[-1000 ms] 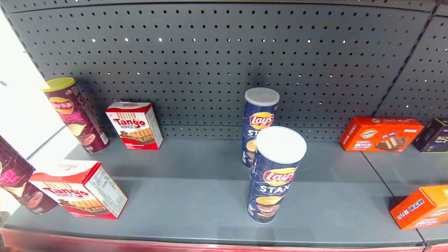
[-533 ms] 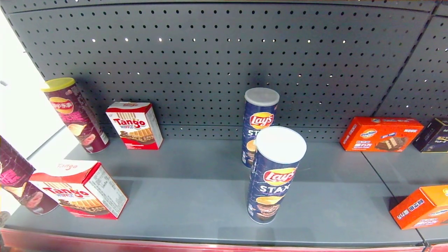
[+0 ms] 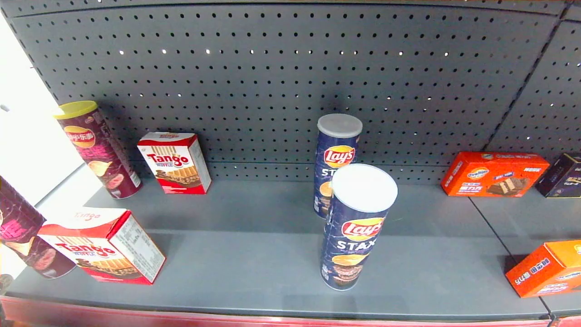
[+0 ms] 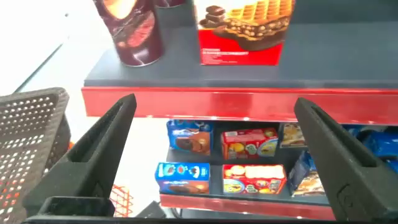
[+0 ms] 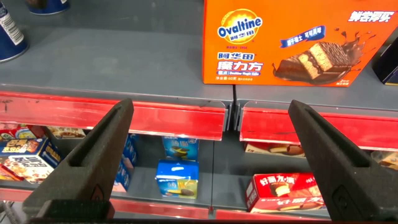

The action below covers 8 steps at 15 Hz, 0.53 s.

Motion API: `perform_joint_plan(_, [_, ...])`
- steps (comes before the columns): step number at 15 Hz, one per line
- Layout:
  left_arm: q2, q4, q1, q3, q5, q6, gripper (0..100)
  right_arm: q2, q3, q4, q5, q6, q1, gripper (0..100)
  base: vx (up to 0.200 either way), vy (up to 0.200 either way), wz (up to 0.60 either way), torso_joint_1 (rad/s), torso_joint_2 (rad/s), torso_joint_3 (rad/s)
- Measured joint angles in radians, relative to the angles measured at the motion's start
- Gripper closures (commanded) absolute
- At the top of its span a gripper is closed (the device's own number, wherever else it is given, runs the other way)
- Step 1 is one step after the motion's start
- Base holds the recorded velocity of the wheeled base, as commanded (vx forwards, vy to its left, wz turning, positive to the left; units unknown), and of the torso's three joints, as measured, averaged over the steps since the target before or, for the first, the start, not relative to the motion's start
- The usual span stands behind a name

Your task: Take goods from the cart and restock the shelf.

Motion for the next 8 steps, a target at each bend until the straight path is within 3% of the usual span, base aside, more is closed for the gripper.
perform_joint_plan(3, [0.000,0.000,-0.001,0.002,-0.038,-0.003,0,0.000,0.000,0.000,0.000,-0.001,0.000,0,0.000,0.000,0.00,0.000,0.00,0.000])
perform_joint_plan(8, [0.000,0.000,-0.003,0.002,-0.037,-0.003,0,0.020,-0.030,-0.004,0.006,0.001,0.003,0,0.000,0.000,0.00,0.000,0.00,0.000])
